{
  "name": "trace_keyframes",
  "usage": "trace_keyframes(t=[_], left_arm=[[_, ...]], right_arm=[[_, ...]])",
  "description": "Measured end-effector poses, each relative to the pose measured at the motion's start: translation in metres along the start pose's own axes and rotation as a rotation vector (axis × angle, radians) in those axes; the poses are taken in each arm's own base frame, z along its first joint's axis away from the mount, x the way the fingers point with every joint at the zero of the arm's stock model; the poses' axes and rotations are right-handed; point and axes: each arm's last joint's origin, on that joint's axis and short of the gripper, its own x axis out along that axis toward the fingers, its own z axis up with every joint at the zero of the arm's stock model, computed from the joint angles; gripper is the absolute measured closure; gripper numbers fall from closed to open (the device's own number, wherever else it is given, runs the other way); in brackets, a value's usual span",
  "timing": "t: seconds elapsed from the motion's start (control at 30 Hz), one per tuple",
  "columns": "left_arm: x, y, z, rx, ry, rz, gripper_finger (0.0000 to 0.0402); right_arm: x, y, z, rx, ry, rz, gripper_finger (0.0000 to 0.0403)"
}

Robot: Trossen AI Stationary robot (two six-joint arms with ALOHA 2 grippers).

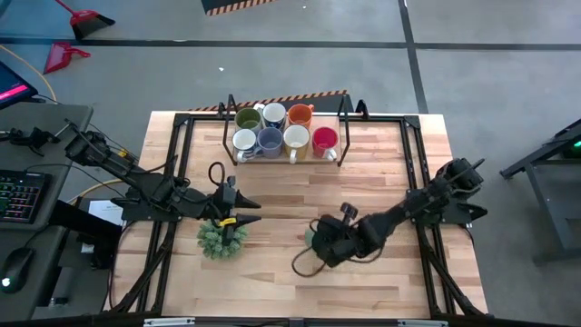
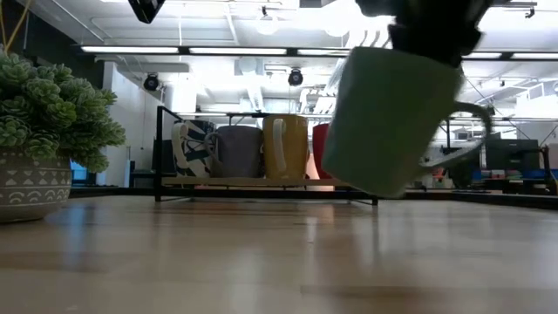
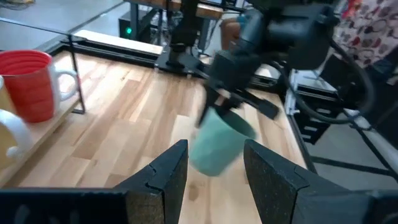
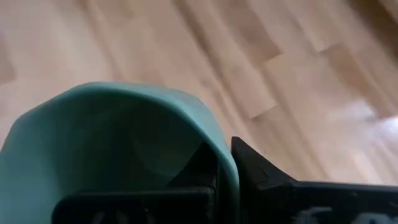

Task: Place coffee mugs
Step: Put the green mug on the shelf aligned with the other red mug

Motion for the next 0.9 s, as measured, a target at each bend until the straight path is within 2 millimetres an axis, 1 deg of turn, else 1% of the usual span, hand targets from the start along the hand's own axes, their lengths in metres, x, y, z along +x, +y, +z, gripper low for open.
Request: trace_keyframes(t=[0.1, 0.17, 0.27, 0.37, 0.47, 0.53, 0.6, 0.67, 0.77, 0.9], left_arm=[[0.000, 0.000, -0.001, 0.003, 0.013, -0.017, 0.0257], [0.000, 0.000, -0.002, 0.007, 0.027, -0.027, 0.0257], [0.000, 0.000, -0.003, 0.011, 0.035, -0.028, 0.0257], [0.000, 0.000, -0.003, 0.014, 0.042, -0.025, 0.0257], [0.000, 0.000, -0.004, 0.016, 0.044, -0.025, 0.0257], [0.000, 0.000, -0.004, 0.016, 0.044, -0.025, 0.0257], [0.000, 0.000, -0.004, 0.016, 0.044, -0.025, 0.0257], [0.000, 0.000, -0.004, 0.016, 0.044, -0.025, 0.0257], [0.000, 0.000, -0.004, 0.016, 0.044, -0.025, 0.0257], [0.000, 0.000, -0.004, 0.018, 0.044, -0.025, 0.0257]], right_arm=[[0.002, -0.011, 0.012, 0.036, 0.036, -0.045, 0.0403], [0.005, -0.022, 0.017, 0.068, 0.090, -0.096, 0.0403], [0.014, -0.040, 0.028, 0.146, 0.181, -0.116, 0.0403], [0.023, -0.057, 0.039, 0.168, 0.221, -0.140, 0.0403], [0.034, -0.074, 0.055, 0.193, 0.206, -0.130, 0.0403], [0.043, -0.089, 0.065, 0.202, 0.243, -0.095, 0.0403], [0.051, -0.102, 0.076, 0.207, 0.238, -0.064, 0.0403], [0.058, -0.112, 0.087, 0.162, 0.206, -0.018, 0.0403], [0.063, -0.121, 0.098, 0.068, 0.187, 0.099, 0.0403], [0.065, -0.123, 0.101, -0.087, 0.191, 0.199, 0.0403]])
